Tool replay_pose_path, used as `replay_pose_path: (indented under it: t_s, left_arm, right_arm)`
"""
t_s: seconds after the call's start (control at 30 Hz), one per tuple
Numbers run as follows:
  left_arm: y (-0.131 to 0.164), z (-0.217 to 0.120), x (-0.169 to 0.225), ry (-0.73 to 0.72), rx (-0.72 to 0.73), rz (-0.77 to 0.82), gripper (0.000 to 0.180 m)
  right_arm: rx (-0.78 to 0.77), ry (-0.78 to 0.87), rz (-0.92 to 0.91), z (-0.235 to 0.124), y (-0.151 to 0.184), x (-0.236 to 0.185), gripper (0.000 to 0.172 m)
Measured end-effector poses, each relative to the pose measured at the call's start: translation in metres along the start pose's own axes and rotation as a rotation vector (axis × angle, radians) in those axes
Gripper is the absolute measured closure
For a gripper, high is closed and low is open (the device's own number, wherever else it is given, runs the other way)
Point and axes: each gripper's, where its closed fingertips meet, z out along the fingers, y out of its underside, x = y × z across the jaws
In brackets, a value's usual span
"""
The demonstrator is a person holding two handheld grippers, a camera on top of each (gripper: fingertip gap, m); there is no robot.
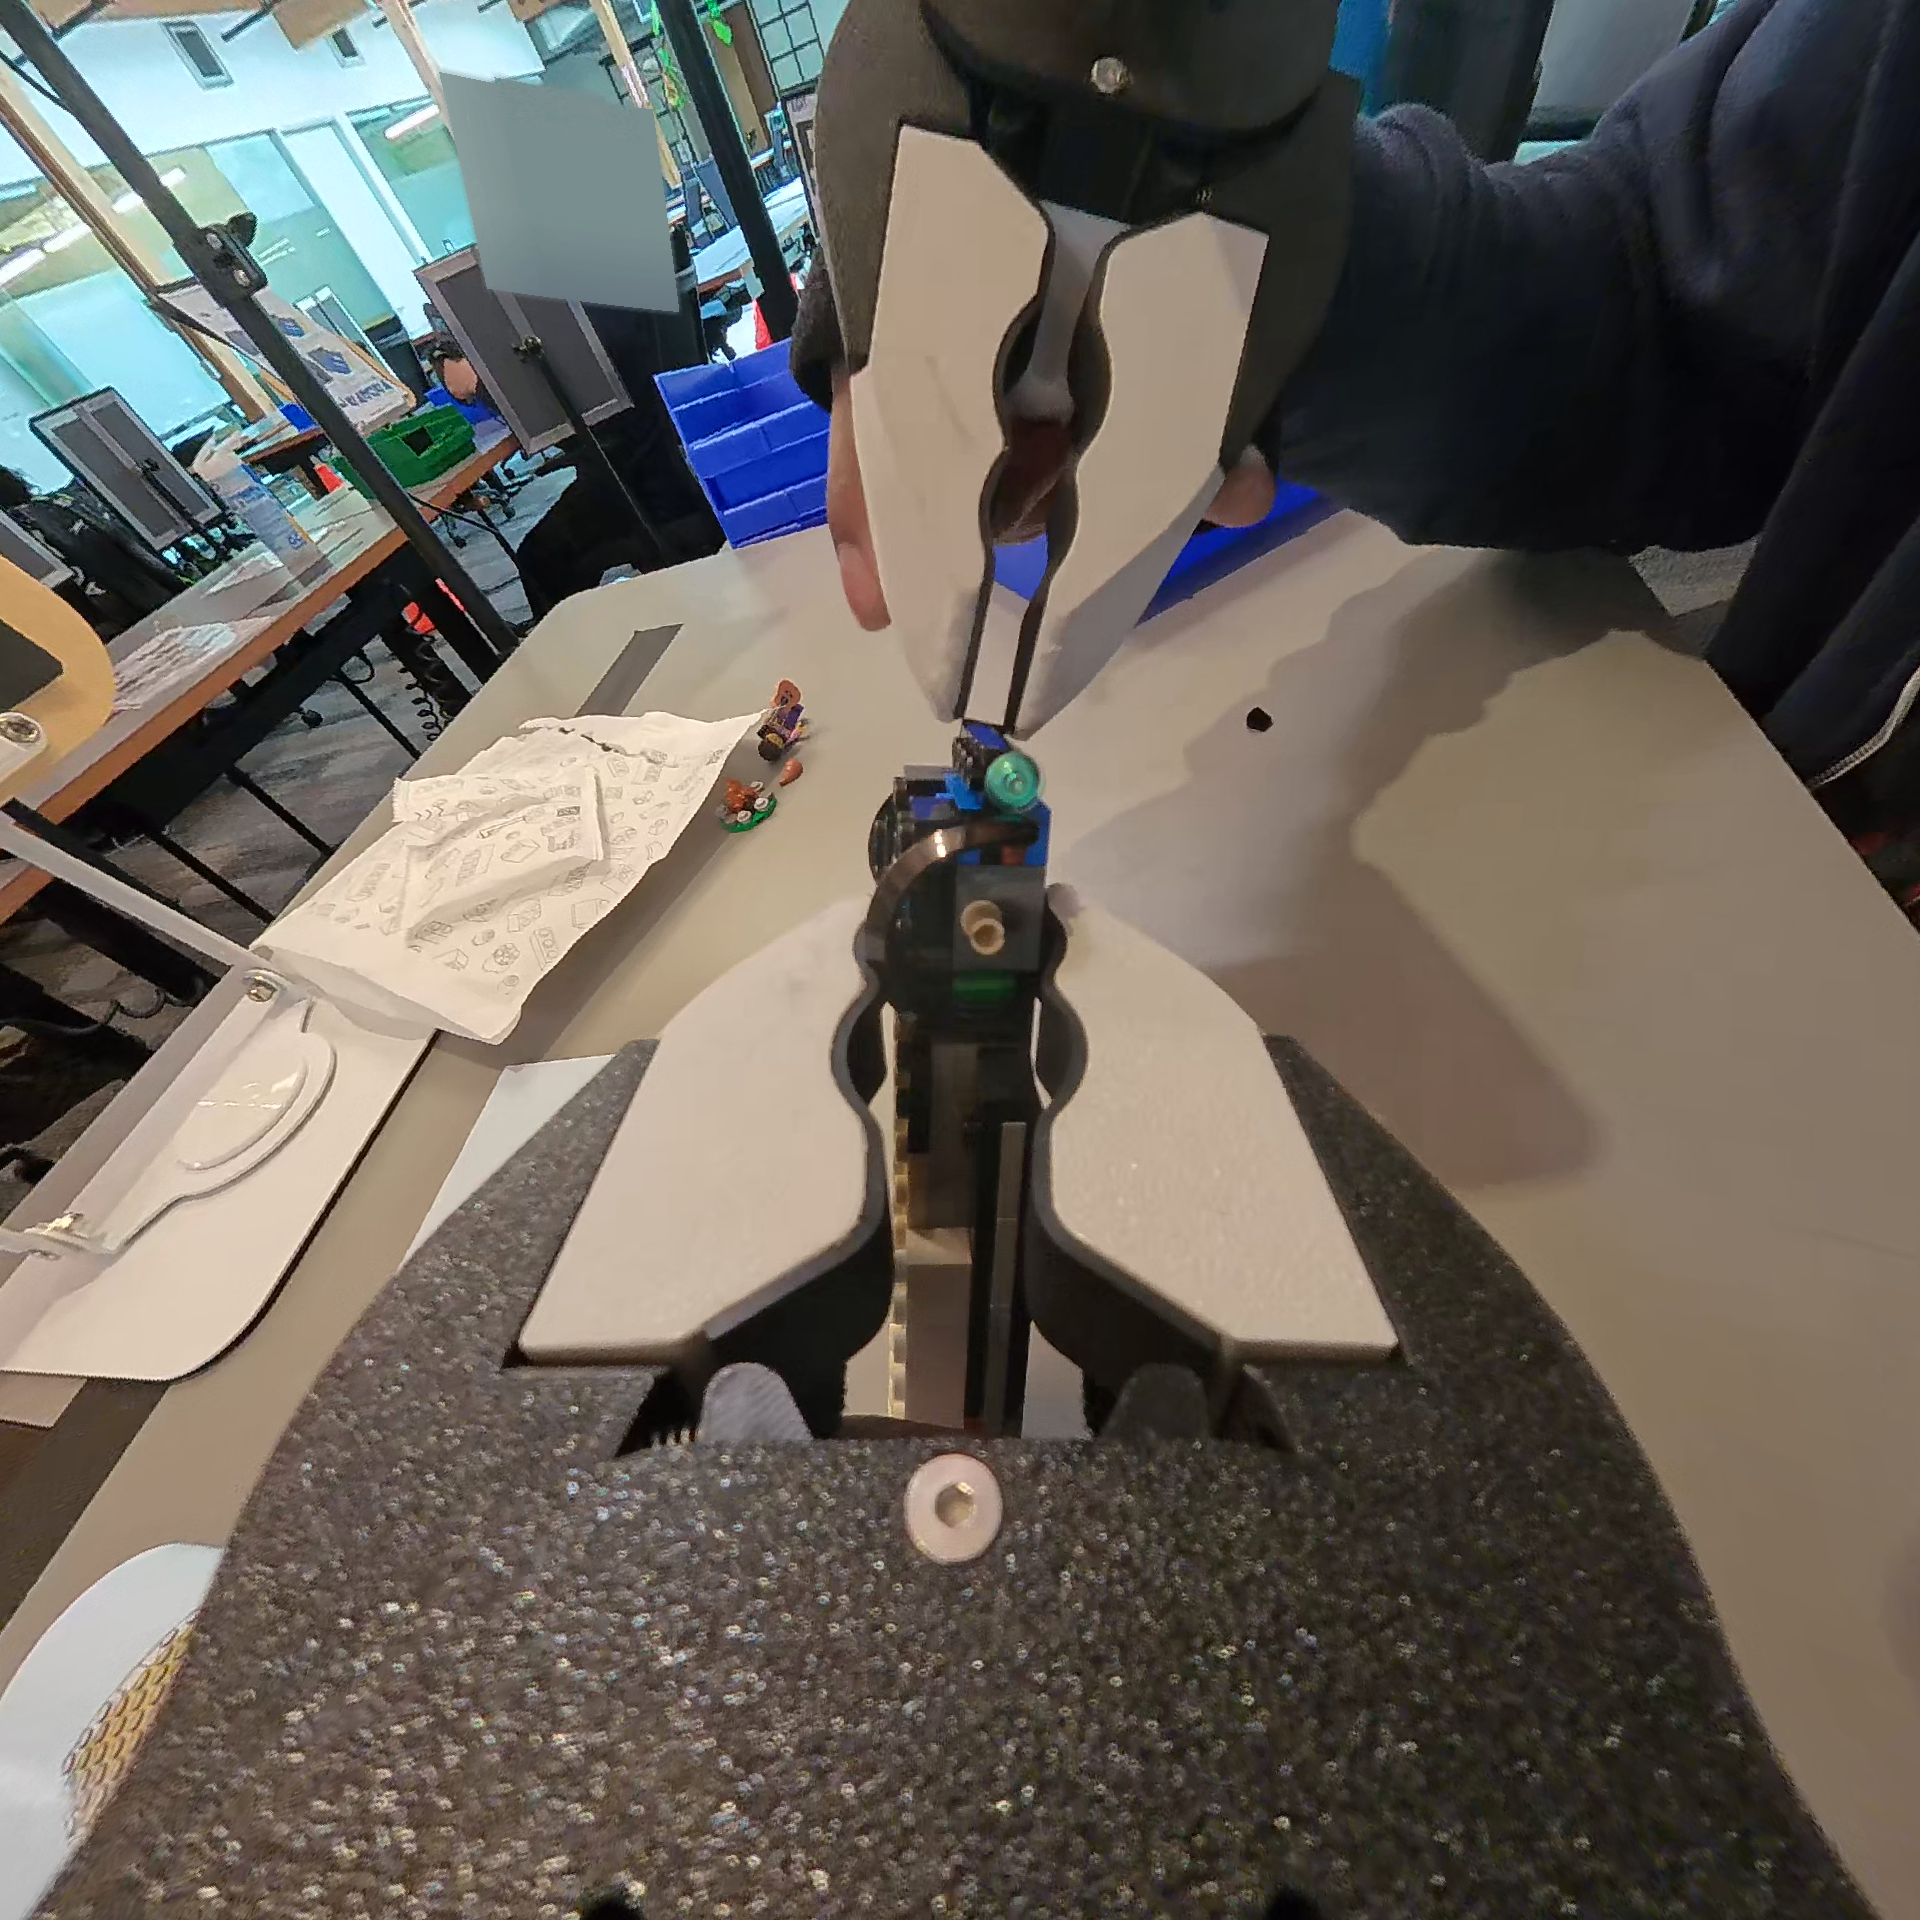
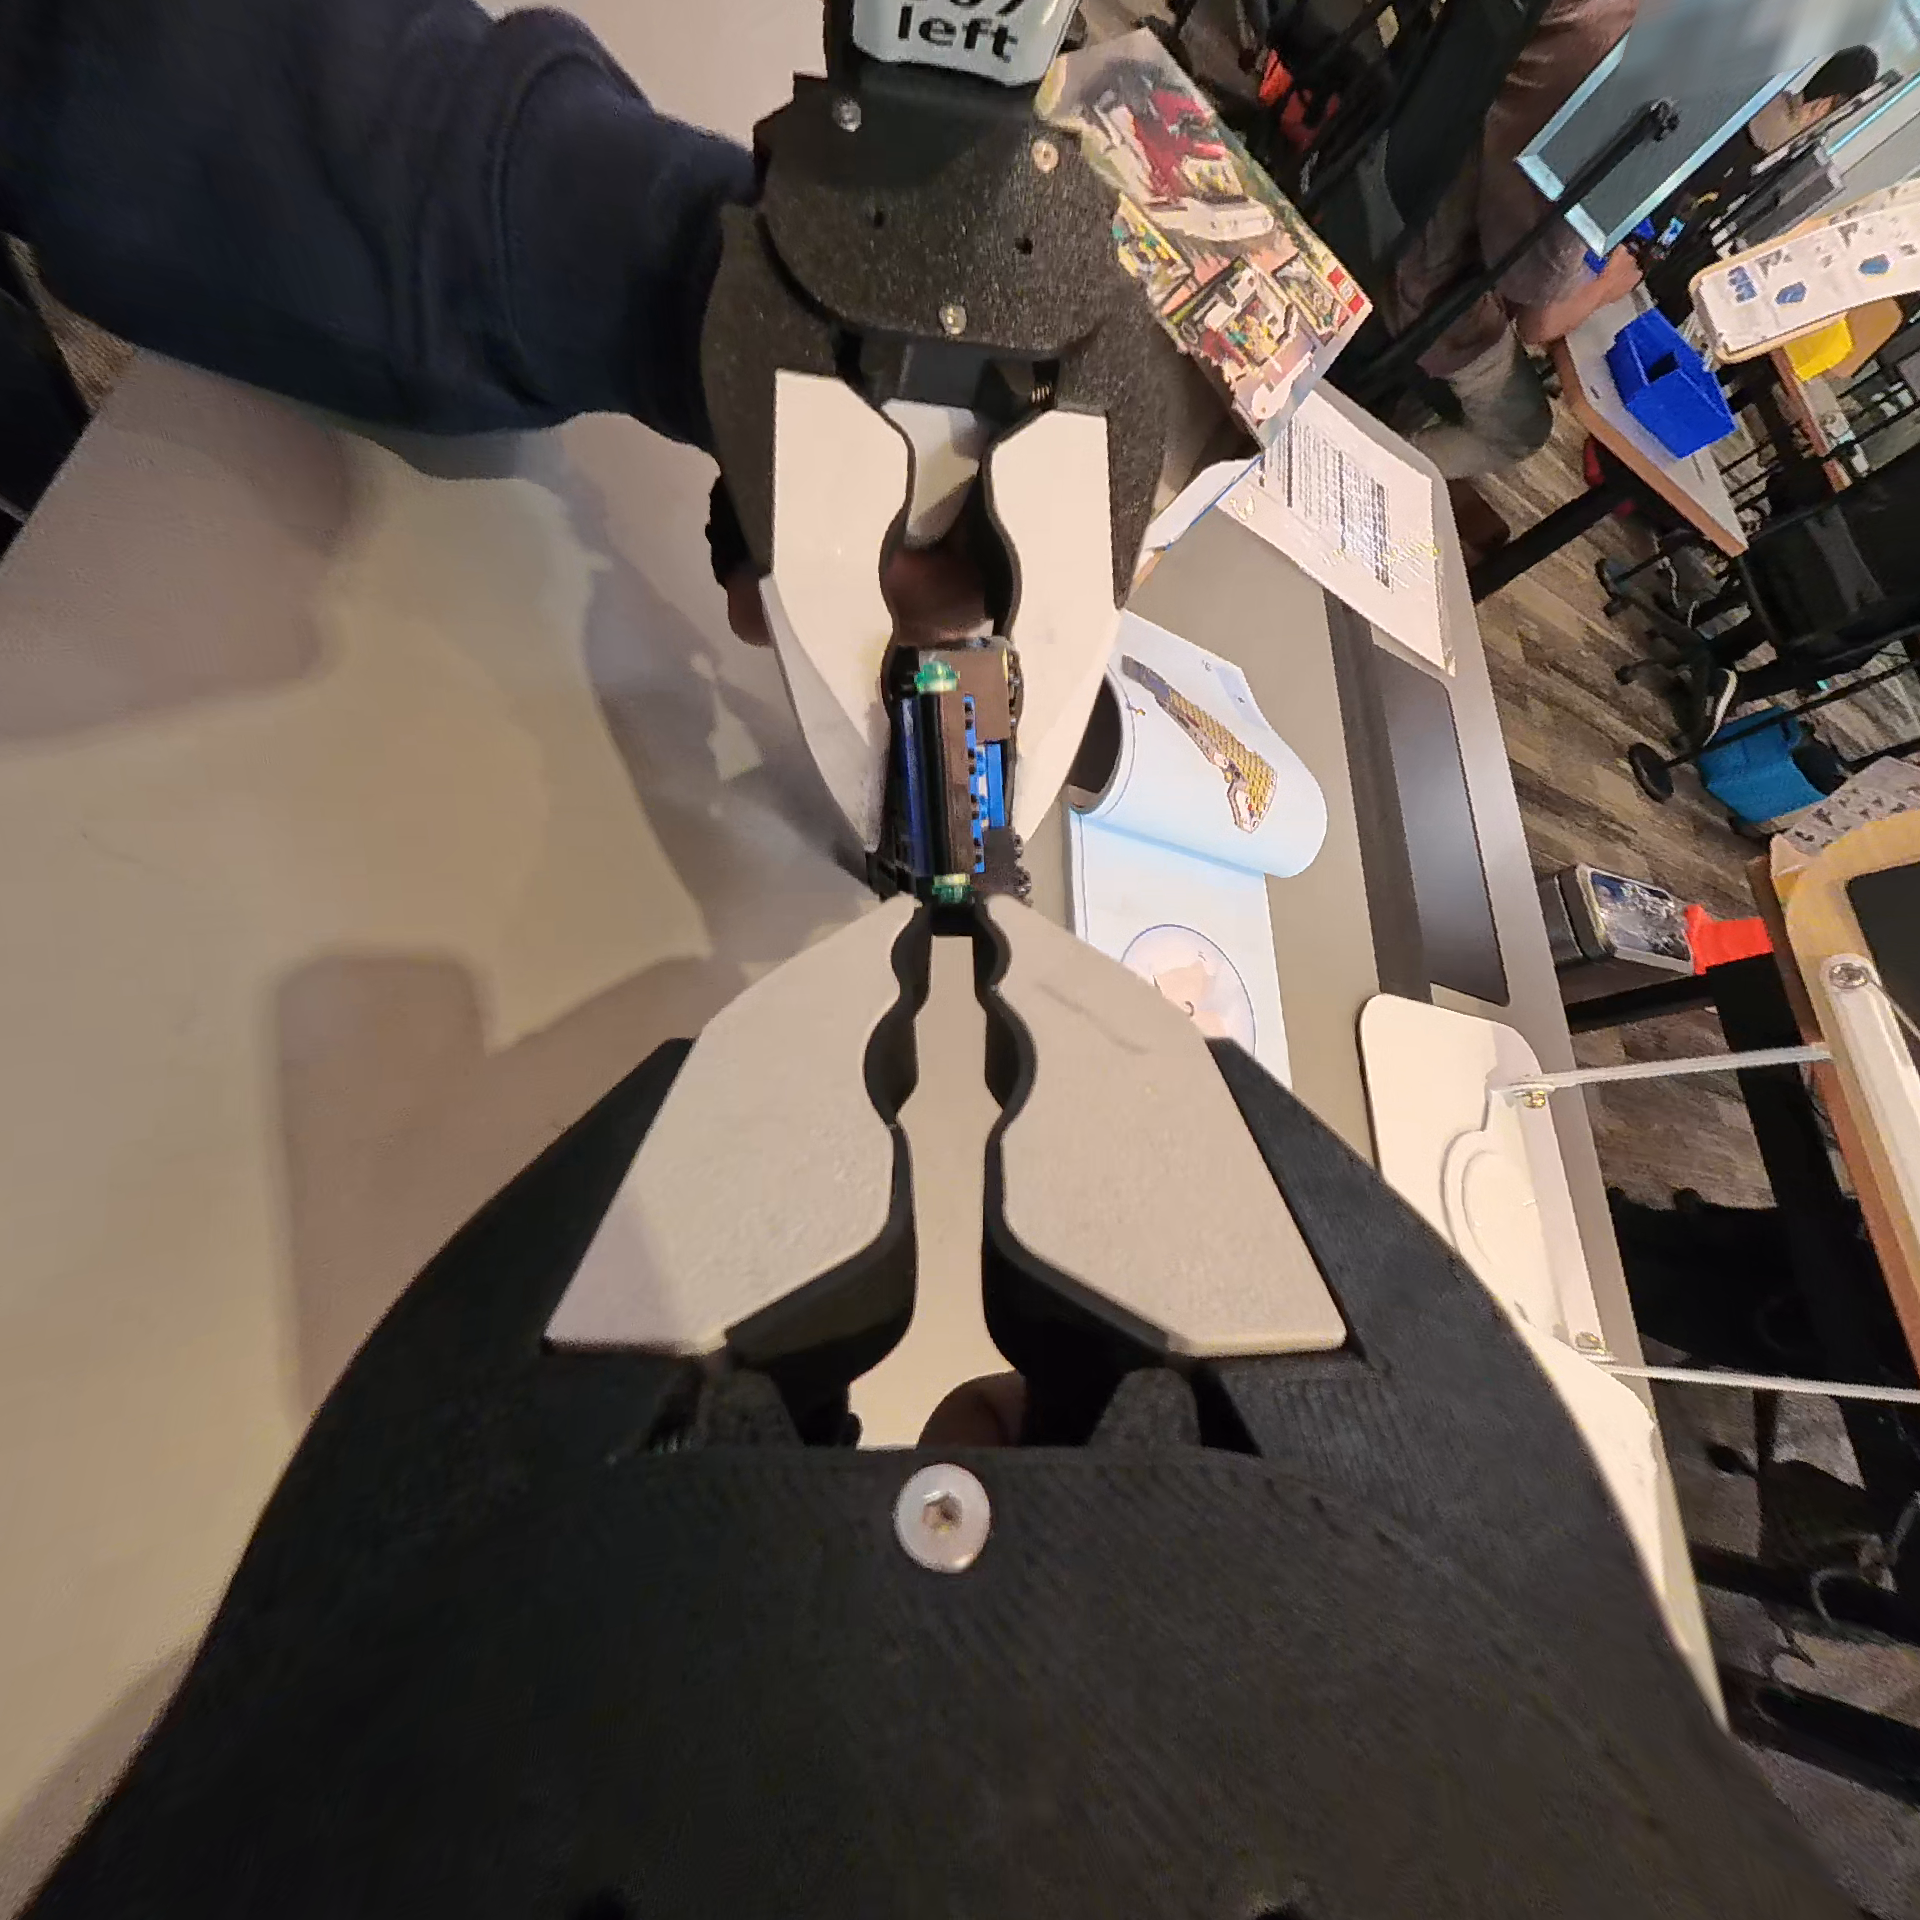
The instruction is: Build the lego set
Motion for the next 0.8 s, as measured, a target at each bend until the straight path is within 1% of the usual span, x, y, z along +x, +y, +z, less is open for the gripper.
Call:
replay_pose_path:
  t_s: [0.27, 0.47, 0.5, 0.53, 0.67, 0.8]
  left_arm:
    - [-0.001, -0.003, -0.003, 0.008, 0.034, -0.027, 0.155]
    - [-0.007, -0.008, -0.007, 0.024, 0.112, -0.092, 0.155]
    - [-0.007, -0.008, -0.007, 0.027, 0.118, -0.107, 0.156]
    - [-0.007, -0.007, -0.006, 0.039, 0.121, -0.116, 0.156]
    - [-0.008, -0.003, -0.004, 0.055, 0.141, -0.153, 0.156]
    - [-0.007, -0.006, -0.011, 0.031, 0.158, -0.185, 0.156]
  right_arm:
    - [0.099, -0.008, 0.040, 0.002, -0.005, 0.003, 0.166]
    - [0.210, 0.022, 0.066, 0.001, -0.016, 0.010, 0.166]
    - [0.233, 0.025, 0.067, 0.000, -0.019, 0.010, 0.172]
    - [0.251, 0.031, 0.073, 0.000, -0.021, 0.011, 0.172]
    - [0.273, 0.048, 0.068, 0.000, -0.021, 0.013, 0.172]
    - [0.238, 0.093, 0.099, -0.006, -0.007, 0.024, 0.172]
